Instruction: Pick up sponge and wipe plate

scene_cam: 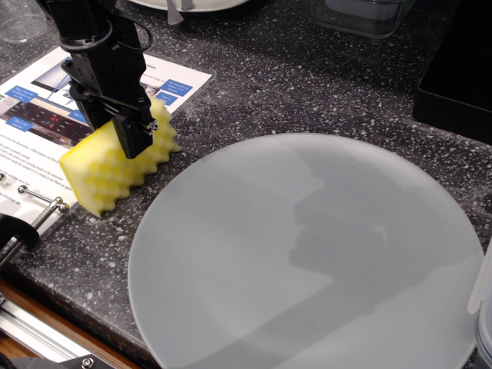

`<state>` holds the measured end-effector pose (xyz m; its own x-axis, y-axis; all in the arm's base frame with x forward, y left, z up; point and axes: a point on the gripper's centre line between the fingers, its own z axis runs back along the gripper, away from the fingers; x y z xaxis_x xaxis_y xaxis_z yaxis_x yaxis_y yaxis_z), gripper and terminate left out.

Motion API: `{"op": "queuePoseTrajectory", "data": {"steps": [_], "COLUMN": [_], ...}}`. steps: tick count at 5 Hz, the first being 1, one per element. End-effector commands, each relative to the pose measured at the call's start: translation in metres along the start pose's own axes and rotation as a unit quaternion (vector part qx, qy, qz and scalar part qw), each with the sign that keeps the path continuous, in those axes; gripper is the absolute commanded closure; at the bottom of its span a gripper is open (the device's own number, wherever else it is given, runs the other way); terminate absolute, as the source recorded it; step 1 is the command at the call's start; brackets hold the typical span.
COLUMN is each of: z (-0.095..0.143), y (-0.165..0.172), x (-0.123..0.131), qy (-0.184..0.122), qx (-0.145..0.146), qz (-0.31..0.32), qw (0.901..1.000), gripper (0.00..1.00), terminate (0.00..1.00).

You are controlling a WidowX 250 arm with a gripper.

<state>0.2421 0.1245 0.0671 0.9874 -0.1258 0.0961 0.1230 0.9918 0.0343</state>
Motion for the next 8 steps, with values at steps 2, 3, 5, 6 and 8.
{"op": "queuePoseTrajectory", "data": {"steps": [2,3,5,6,8], "z": [0.084,0.087,0.029,0.014,-0.004], "y": [-0.043,-0.079,-0.099,-0.101,-0.132], "x": [0.049,0.053,0.041,0.040,0.028], "qy": [-0.087,-0.081,-0.005,0.015,-0.042], "qx": [-0.042,-0.016,0.107,0.136,0.087], "qz": [-0.015,-0.051,-0.092,-0.096,-0.076], "qw": [0.9952,0.9953,0.9900,0.9859,0.9924], "gripper": [1.00,1.00,1.00,1.00,1.00], "terminate": [0.00,0.00,0.00,0.00,0.00]}}
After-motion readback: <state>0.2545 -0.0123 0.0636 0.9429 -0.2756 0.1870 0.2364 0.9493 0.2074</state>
